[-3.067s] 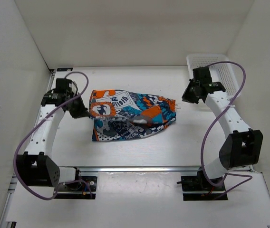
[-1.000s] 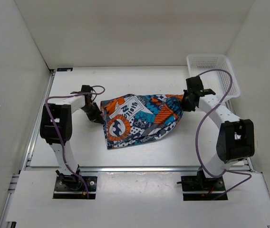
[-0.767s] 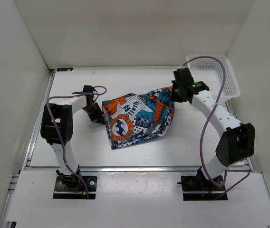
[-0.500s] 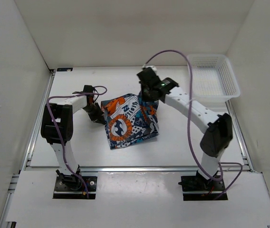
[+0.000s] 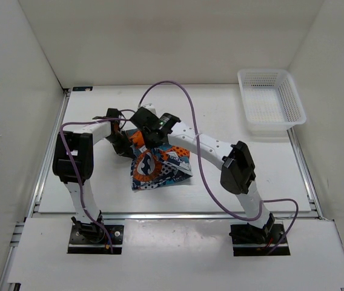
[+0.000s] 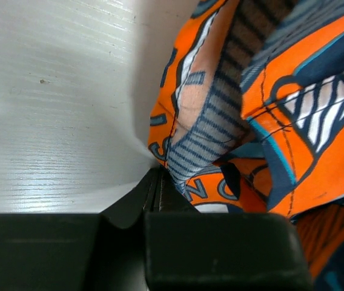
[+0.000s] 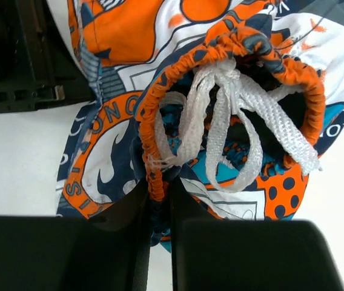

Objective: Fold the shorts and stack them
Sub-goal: Fold the shorts

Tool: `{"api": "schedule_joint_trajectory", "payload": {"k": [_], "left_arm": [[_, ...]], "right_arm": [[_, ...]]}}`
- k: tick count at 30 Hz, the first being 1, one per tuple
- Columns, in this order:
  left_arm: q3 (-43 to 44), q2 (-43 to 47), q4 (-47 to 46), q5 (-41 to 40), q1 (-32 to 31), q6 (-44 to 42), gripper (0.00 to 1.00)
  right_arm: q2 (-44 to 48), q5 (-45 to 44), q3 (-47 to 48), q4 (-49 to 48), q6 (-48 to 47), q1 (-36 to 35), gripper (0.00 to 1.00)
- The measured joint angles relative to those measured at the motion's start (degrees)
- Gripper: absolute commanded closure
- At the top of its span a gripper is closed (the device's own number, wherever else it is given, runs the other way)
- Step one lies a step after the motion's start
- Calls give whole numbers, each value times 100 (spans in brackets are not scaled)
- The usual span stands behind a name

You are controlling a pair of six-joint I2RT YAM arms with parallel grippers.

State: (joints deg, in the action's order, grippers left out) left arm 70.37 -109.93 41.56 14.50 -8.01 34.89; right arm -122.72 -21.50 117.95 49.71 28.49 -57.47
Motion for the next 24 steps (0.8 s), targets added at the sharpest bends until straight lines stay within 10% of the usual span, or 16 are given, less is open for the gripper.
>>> {"api": "schedule_joint_trajectory", "payload": {"k": [7,10,14,20,21,22,24], "left_arm": [[28,-13,4,0,0,-15,90],[28,-11,4,13,55,-22,85],[28,33,66,17,350,-162,71],[310,555,675,-304,1078,-485,48],[448,699,791,-385,1161,-533,52],[601,855,894,-466,1213,-590,79],[879,1185,973,-564,1226,-721,90]], "right_arm": [[-122,142,39,-107,-68,-195,96],[-214,481,149,-317,-192,-271,24],[-98,844,-39,-894,-343,-332,2],[1766,684,-2387,-1860,-326,-299,20],[2153,603,-2736,-1939,-273,-254,40],[2516,518,-3038,-2000,-199,-173,50],[3093,378,-3534,-2133,-35,42,78]]}}
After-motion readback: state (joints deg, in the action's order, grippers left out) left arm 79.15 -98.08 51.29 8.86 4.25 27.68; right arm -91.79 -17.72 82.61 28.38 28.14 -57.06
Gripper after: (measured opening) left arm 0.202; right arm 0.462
